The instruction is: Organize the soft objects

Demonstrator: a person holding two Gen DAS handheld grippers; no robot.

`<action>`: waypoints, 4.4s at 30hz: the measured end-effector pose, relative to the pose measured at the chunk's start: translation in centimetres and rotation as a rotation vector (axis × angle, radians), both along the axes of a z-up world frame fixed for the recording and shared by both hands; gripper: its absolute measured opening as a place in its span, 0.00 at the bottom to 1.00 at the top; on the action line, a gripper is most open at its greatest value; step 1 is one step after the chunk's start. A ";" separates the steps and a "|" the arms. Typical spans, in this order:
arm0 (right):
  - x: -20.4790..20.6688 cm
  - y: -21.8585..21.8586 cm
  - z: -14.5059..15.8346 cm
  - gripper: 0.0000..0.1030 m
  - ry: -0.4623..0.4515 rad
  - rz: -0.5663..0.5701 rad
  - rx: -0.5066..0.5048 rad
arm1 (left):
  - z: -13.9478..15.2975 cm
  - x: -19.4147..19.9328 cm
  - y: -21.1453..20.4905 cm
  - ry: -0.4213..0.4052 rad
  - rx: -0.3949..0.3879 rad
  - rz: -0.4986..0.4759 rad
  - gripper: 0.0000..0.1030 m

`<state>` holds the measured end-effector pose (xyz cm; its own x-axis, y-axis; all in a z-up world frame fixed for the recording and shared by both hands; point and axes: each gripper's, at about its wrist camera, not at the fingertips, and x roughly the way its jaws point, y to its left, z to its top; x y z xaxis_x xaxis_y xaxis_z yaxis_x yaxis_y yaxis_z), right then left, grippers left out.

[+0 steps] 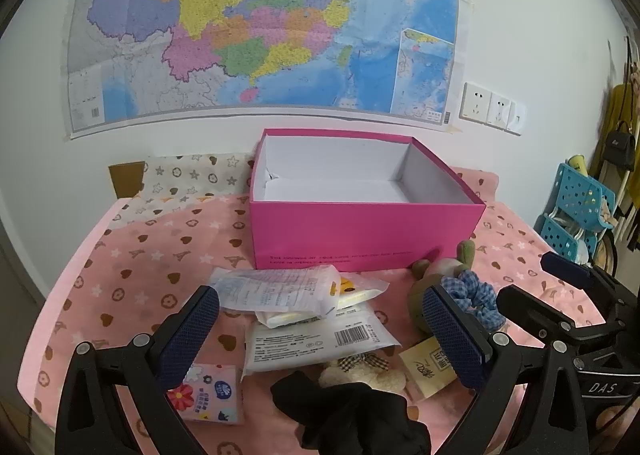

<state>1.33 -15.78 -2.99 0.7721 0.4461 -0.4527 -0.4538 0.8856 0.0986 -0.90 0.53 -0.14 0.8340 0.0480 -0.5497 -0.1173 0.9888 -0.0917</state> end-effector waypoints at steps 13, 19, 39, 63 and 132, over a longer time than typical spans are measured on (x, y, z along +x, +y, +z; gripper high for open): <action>0.0 0.3 -0.3 1.00 0.006 0.018 0.012 | -0.1 -0.1 0.0 -0.003 -0.002 0.006 1.00; 0.0 0.3 -0.4 1.00 0.007 0.020 0.016 | -0.2 -0.2 0.0 -0.004 -0.002 0.005 1.00; -0.6 0.4 -0.5 1.00 0.016 0.060 0.032 | -0.2 -0.5 0.5 -0.009 -0.010 0.007 1.00; -2.2 8.4 -6.5 0.29 0.190 0.529 -0.115 | -1.9 -2.2 6.8 0.023 -0.046 0.032 1.00; 15.3 -1.5 4.8 0.52 0.074 0.214 0.062 | 2.5 16.1 1.0 0.074 -0.066 -0.330 0.54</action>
<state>16.63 -17.26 1.84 0.6223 0.6251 -0.4712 -0.6203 0.7609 0.1903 15.16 1.51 2.36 0.7564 -0.2552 -0.6023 0.1990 0.9669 -0.1596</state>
